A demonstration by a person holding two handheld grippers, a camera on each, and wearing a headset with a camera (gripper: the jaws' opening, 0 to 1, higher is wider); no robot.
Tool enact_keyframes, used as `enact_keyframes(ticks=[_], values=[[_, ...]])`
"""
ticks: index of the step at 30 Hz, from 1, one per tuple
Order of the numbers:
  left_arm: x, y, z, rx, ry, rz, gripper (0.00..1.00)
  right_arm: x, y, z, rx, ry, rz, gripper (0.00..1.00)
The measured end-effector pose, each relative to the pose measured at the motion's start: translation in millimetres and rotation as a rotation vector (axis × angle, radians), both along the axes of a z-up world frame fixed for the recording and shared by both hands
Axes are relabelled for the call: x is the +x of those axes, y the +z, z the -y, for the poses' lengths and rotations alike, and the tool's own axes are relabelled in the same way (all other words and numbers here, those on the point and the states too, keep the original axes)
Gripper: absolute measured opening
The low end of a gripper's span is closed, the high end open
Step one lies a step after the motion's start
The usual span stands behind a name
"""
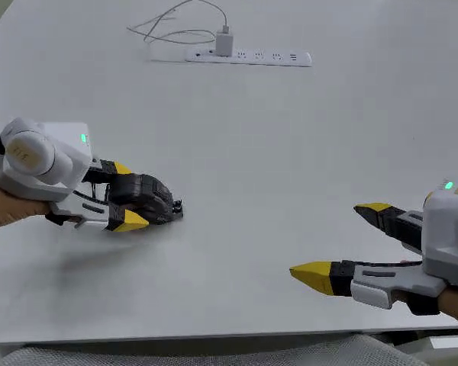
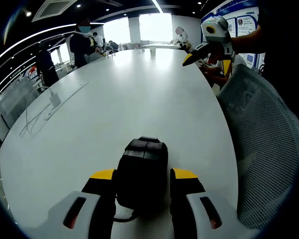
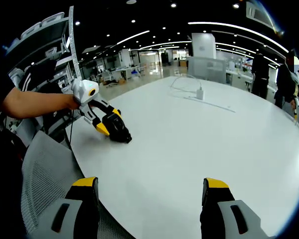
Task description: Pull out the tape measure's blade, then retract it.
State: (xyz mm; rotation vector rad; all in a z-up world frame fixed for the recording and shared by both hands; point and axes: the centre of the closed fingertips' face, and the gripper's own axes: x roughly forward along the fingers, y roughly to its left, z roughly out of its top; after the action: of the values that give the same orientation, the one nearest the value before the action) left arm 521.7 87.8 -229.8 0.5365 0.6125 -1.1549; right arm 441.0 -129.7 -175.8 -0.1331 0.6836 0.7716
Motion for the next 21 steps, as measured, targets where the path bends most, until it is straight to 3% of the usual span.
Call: enact_keyframes(ticks=[5, 21], values=[[2.6, -0.1, -1.1, 0.01, -0.007, 0.014, 0.33, 0.4, -0.2, -2.0, 0.0, 0.006, 0.0, 0.84], [1.9, -1.0, -1.2, 0.021, -0.038, -0.004, 0.3, 5.3, -4.0, -7.0, 0.001, 0.026, -0.002, 0.82]])
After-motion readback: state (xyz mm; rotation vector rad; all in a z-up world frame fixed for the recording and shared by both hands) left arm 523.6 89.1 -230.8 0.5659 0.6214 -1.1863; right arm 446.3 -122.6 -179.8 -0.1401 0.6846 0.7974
